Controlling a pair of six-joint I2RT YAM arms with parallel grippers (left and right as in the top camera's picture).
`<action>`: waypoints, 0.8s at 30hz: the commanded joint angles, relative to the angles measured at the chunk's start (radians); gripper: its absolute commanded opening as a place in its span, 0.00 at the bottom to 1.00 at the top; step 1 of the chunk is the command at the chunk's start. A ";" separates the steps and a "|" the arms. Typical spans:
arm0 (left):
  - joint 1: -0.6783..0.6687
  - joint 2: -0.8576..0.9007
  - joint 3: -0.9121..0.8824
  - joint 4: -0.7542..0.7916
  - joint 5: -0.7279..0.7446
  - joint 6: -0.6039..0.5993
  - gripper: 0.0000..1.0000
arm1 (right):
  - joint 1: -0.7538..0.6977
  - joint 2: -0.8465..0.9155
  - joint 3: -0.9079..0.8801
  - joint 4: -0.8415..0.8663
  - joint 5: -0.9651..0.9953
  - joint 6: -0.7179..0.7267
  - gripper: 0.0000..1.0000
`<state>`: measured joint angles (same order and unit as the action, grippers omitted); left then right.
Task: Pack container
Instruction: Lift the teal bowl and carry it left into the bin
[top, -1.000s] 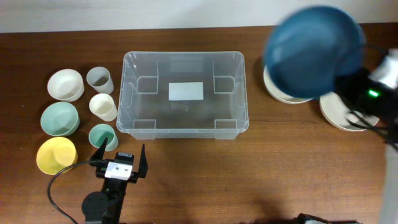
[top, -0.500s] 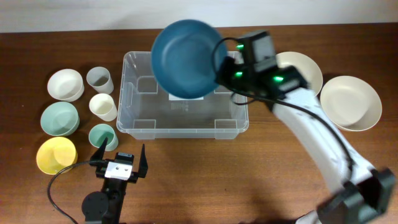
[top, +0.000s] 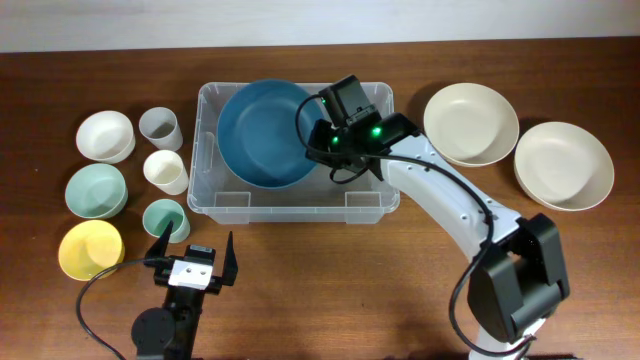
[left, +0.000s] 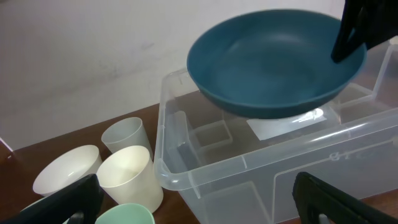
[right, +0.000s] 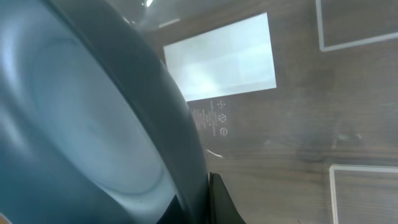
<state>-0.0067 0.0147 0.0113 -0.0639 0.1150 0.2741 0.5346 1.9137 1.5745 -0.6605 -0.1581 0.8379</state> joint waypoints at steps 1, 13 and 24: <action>0.006 -0.007 -0.002 -0.006 -0.007 0.015 1.00 | 0.008 0.041 0.013 0.006 -0.018 0.019 0.04; 0.006 -0.007 -0.002 -0.006 -0.007 0.015 1.00 | 0.010 0.135 0.013 0.008 -0.117 0.036 0.04; 0.006 -0.007 -0.002 -0.006 -0.007 0.015 1.00 | 0.037 0.159 0.012 0.014 -0.121 0.036 0.04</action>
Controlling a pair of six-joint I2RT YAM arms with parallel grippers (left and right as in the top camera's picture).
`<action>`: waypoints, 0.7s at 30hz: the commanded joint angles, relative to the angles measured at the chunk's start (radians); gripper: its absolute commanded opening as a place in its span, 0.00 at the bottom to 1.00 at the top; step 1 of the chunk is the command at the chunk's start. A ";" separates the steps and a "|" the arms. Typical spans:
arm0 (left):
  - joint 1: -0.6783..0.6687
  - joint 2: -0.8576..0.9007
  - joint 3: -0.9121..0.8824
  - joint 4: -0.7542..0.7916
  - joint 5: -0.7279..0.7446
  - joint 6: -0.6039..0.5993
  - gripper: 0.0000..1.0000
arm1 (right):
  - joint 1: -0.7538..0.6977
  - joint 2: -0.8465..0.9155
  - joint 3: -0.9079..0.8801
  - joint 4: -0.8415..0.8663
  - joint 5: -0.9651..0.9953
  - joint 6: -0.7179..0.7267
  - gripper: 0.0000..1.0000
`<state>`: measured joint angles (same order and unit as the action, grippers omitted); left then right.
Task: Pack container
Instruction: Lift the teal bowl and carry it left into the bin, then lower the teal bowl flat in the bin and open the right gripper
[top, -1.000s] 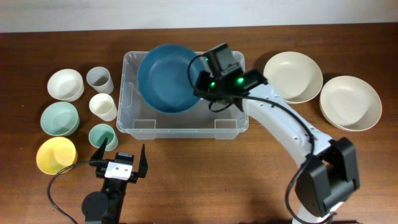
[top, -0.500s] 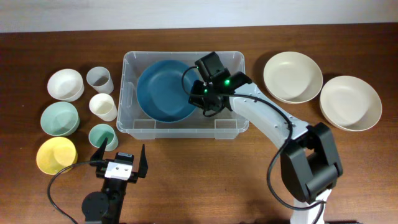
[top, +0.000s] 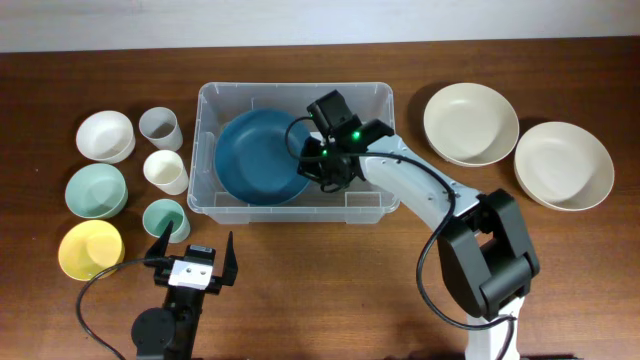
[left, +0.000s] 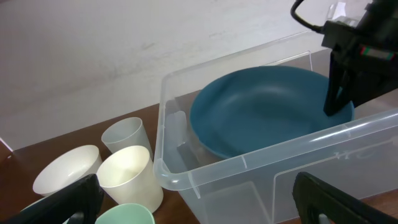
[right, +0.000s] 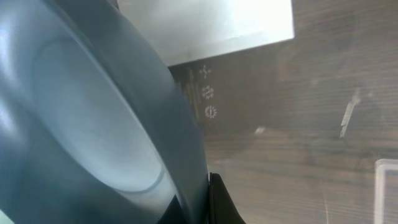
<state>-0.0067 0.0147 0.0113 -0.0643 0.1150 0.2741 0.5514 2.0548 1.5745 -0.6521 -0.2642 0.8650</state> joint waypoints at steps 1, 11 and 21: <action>0.006 -0.007 -0.002 -0.005 -0.007 0.015 1.00 | 0.021 0.018 0.012 0.006 -0.013 0.009 0.04; 0.006 -0.007 -0.002 -0.006 -0.007 0.015 1.00 | 0.026 0.022 0.012 0.006 -0.013 0.008 0.05; 0.006 -0.007 -0.002 -0.006 -0.007 0.015 1.00 | 0.031 0.034 0.012 0.013 -0.013 0.008 0.22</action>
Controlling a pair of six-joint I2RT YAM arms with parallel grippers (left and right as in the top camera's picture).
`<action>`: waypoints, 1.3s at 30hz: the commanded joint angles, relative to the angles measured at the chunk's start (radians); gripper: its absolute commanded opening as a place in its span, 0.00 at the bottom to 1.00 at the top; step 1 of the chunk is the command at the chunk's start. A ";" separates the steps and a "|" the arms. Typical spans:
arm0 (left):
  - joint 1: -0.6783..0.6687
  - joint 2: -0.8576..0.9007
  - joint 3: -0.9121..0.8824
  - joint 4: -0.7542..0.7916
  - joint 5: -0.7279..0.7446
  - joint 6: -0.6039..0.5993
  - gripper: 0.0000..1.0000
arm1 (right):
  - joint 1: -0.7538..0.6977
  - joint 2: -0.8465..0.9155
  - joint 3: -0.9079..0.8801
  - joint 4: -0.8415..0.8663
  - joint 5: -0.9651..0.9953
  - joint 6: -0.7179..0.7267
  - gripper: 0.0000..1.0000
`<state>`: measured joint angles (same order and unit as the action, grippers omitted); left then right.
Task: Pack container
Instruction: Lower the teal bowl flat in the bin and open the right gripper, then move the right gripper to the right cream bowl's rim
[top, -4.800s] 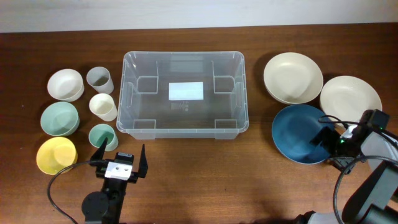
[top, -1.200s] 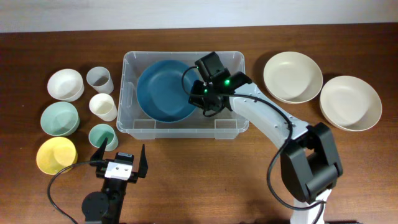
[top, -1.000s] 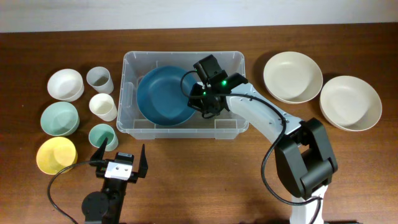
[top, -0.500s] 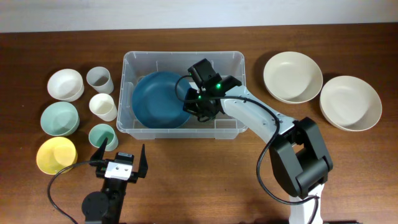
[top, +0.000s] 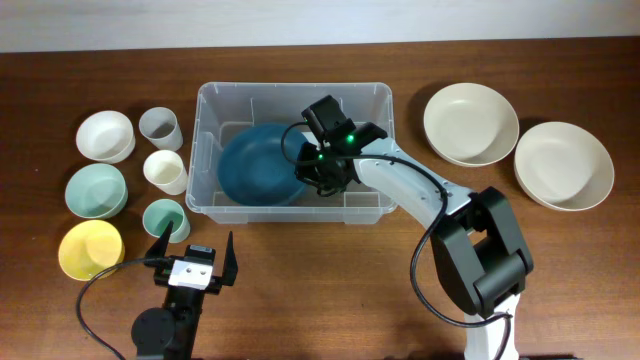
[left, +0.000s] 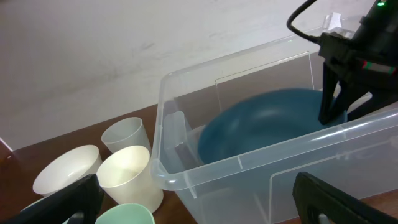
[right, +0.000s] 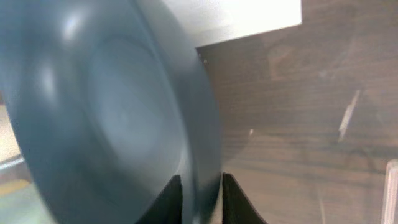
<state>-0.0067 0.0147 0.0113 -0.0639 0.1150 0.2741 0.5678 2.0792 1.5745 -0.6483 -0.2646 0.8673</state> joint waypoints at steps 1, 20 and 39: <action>0.006 -0.007 -0.002 -0.006 -0.007 0.015 1.00 | 0.014 0.009 0.012 0.010 -0.013 0.006 0.25; 0.006 -0.007 -0.002 -0.006 -0.007 0.015 1.00 | -0.103 -0.131 0.167 -0.124 0.048 -0.212 0.79; 0.006 -0.007 -0.002 -0.006 -0.007 0.015 1.00 | -0.856 -0.188 0.620 -0.770 0.092 -0.365 0.99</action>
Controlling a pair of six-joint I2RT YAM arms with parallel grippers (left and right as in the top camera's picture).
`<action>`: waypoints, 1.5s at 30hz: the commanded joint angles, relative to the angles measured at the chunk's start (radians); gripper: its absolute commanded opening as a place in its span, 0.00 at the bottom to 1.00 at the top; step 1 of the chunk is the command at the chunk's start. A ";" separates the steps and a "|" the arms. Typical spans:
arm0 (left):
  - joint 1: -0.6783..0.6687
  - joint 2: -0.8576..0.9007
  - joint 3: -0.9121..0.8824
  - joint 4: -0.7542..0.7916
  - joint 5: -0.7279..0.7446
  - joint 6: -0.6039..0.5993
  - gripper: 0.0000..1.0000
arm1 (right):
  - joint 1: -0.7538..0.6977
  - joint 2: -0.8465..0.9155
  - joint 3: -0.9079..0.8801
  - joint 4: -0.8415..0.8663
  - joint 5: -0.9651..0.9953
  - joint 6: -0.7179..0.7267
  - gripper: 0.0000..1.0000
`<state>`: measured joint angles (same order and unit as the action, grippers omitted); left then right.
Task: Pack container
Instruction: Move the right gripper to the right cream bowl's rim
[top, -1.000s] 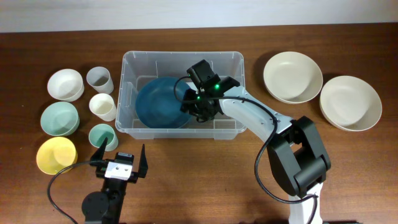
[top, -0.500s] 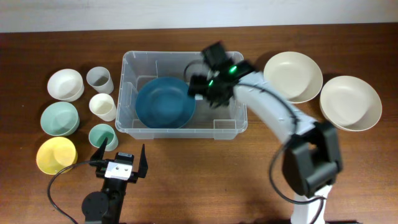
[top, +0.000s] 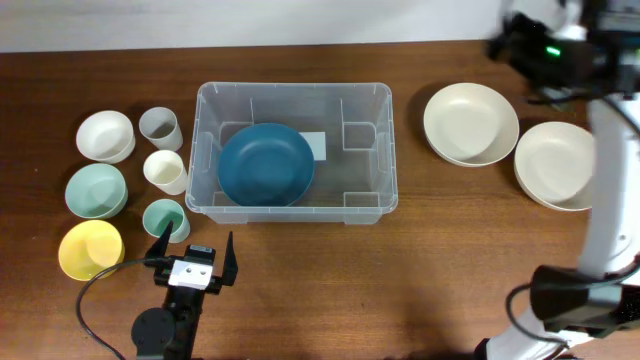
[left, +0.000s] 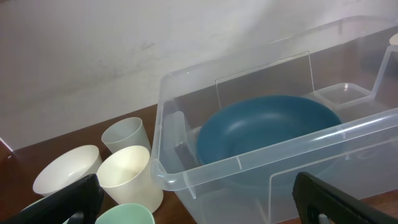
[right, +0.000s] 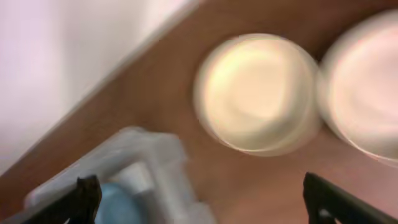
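Observation:
The blue bowl (top: 266, 165) lies flat on the floor of the clear plastic container (top: 290, 89), in its left part; the left wrist view shows the bowl (left: 267, 127) behind the container's near wall (left: 261, 174). My right gripper (top: 508, 47) is high at the far right of the table, open and holding nothing. In its own blurred view the right gripper (right: 202, 199) looks down on two cream bowls (right: 258, 93). My left gripper (top: 193, 255) rests open at the table's front, empty, and faces the container in the left wrist view (left: 196, 205).
Two large cream bowls (top: 470, 123) (top: 563, 165) sit right of the container. Left of it stand a white bowl (top: 105, 135), a grey cup (top: 160, 128), a cream cup (top: 165, 171), a green bowl (top: 96, 190), a green cup (top: 164, 218) and a yellow bowl (top: 88, 250).
My right gripper has let go of the blue bowl's rim, left the container and now sits open, high over the far right. The bowl stays flat in the container. The left arm is unmoved.
My right gripper first held the blue bowl by its rim, tilted above the container. The bowl was then lower inside the container, then almost on its floor. Now it lies there released, and the right arm is away at the far right.

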<state>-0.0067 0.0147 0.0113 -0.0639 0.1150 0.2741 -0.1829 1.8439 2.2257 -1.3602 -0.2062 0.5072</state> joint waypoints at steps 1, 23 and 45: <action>0.006 -0.007 -0.002 -0.006 -0.007 0.015 1.00 | -0.144 0.055 -0.045 -0.082 0.031 0.039 0.99; 0.006 -0.007 -0.002 -0.006 -0.007 0.015 1.00 | -0.531 0.066 -0.738 0.334 0.002 0.118 0.99; 0.006 -0.007 -0.002 -0.006 -0.007 0.015 1.00 | -0.531 0.090 -0.993 0.730 0.008 0.119 0.94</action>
<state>-0.0067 0.0147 0.0113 -0.0643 0.1150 0.2741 -0.7174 1.9148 1.2415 -0.6403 -0.2035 0.6277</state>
